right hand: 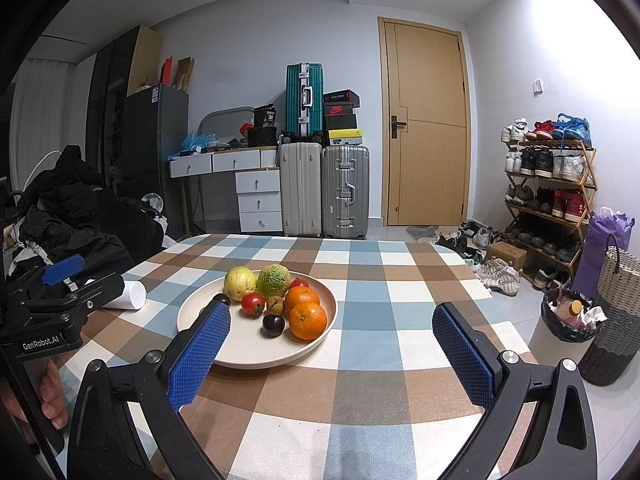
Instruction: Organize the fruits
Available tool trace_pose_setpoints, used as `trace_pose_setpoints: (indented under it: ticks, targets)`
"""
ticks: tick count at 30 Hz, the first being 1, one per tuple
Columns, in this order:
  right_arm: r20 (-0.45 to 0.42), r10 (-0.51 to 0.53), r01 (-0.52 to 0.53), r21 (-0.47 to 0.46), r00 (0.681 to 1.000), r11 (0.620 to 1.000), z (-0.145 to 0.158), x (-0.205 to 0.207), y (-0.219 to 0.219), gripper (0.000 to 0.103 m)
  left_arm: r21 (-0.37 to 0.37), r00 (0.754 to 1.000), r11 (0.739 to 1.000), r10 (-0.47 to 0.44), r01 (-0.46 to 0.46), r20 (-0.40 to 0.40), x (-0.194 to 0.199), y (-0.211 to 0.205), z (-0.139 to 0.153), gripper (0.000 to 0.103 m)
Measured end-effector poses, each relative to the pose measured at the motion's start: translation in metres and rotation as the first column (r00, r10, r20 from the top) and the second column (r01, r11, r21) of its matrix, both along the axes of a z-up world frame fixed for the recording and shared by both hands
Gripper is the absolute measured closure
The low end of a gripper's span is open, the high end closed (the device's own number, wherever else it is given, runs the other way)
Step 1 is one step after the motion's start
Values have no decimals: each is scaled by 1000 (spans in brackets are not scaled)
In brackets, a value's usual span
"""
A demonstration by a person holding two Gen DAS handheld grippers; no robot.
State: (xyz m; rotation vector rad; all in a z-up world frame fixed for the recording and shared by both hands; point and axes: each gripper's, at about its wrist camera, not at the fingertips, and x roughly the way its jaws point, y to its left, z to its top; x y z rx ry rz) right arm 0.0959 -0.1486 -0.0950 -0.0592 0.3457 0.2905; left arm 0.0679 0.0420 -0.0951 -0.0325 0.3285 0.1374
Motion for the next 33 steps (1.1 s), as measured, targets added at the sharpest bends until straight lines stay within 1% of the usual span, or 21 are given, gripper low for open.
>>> trace_pose_setpoints:
  ticks: [33]
  targets:
    - [-1, 0, 0, 1, 1000, 1000, 0, 0, 0, 0, -1, 1000, 1000, 0, 0, 0, 0, 0, 0, 1]
